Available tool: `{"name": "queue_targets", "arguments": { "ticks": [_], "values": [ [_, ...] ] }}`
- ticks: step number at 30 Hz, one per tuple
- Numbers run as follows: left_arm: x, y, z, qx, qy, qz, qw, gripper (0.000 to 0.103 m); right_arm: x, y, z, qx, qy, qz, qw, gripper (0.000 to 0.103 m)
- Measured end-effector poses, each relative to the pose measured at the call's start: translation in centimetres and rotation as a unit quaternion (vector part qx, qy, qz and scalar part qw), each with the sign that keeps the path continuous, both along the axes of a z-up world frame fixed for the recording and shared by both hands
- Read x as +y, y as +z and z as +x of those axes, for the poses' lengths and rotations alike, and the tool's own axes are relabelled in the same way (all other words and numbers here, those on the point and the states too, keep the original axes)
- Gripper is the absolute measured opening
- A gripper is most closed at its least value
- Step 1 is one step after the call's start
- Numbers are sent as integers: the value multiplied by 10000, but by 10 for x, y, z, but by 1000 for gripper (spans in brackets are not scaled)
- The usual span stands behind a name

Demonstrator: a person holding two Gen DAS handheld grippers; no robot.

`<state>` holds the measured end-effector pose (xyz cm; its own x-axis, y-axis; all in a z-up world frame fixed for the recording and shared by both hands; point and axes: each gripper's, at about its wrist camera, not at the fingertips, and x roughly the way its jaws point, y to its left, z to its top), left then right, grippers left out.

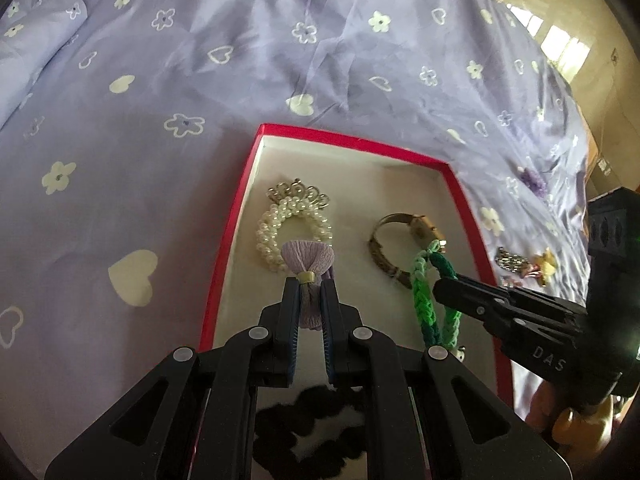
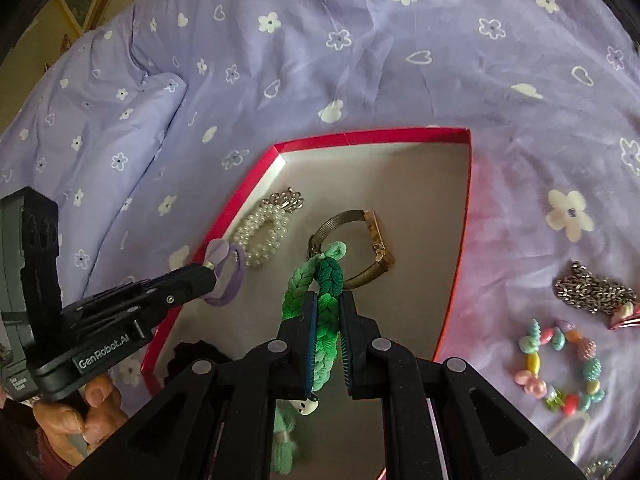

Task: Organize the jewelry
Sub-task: 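Carry both ties into the red box and open both tools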

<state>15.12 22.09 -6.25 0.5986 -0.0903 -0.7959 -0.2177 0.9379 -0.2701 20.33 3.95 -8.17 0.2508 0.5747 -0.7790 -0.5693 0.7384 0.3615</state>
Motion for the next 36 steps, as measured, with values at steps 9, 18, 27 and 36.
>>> {"name": "queue_targets", "arguments": {
  "ticks": [9,18,27,36],
  "values": [
    [0,-12,6,185,34,64,9998,11,5,-2,1,-32,60,-51,10000,15],
    [-2,-13,8,306,79,283,9991,27,5,0,1,13,101,-78,9999,18],
    [-2,-1,-6,254,185,364,9988,41,-8,13,-7,-62,52,67,9999,25],
    [-13,20,-31,48,223,326,9992,45,-41,33,-26,-165,-128,284,9994,27]
  ]
}}
